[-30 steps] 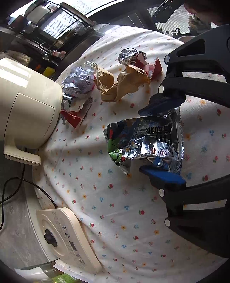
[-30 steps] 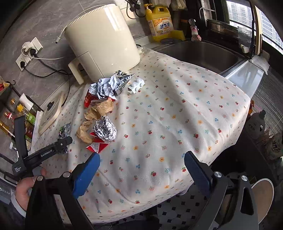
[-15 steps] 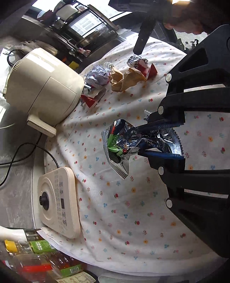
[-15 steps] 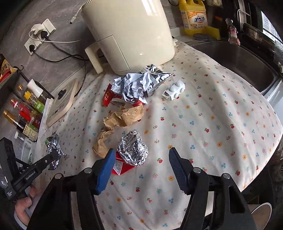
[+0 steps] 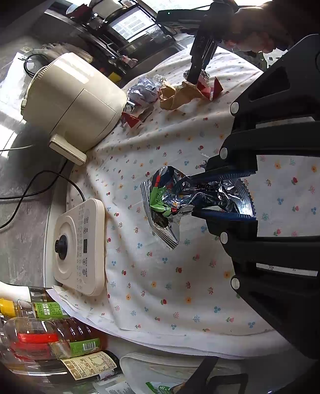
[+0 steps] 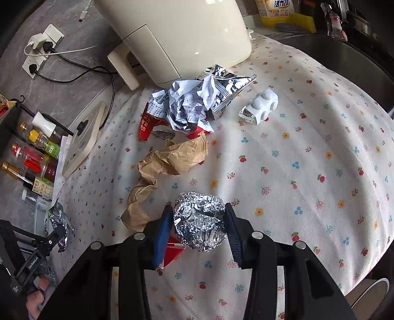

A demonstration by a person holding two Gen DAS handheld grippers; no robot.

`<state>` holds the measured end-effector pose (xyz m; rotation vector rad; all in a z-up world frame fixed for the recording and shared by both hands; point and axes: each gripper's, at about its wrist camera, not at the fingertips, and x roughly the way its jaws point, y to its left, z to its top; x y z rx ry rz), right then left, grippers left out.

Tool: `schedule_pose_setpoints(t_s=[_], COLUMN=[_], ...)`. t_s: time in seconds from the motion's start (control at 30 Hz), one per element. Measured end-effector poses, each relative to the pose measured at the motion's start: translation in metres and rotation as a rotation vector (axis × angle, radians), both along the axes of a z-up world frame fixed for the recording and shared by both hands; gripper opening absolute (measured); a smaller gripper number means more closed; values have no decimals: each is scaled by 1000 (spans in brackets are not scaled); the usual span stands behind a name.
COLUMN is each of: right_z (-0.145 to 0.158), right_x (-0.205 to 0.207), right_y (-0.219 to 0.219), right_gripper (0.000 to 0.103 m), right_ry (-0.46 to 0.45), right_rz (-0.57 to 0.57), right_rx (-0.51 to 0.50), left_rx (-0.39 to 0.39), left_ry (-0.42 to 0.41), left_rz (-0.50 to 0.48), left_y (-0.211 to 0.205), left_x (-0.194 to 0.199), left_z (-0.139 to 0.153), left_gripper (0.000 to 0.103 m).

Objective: Collect trash
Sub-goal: 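Carry the snack bag and foil ball toward the white bucket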

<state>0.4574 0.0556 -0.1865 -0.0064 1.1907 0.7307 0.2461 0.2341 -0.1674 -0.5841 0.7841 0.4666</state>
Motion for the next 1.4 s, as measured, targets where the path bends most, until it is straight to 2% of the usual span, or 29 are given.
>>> schedule_pose_setpoints(t_s=[0.37,0.67,1.03,1.4], right_z=[31,42,29,-3], right_x=[-5,2,-7,-32], right_y=[-69,-171,-312,-433], right_gripper=[42,42,43,43], right_ry=[-70,-76,-51,11], right_rz=[-52,-227,-464,-635], right_rx=[0,3,-15,-66], left_rx=[15,26,31,3], left_ry=[-41,-65,-64,0], left_rz=[-111,-275,-469,-651], left_y=[-47,-115,-214,-331], left_x=[43,94,142,176], left_z=[18,34,41,13], left_gripper=[22,22,22,22])
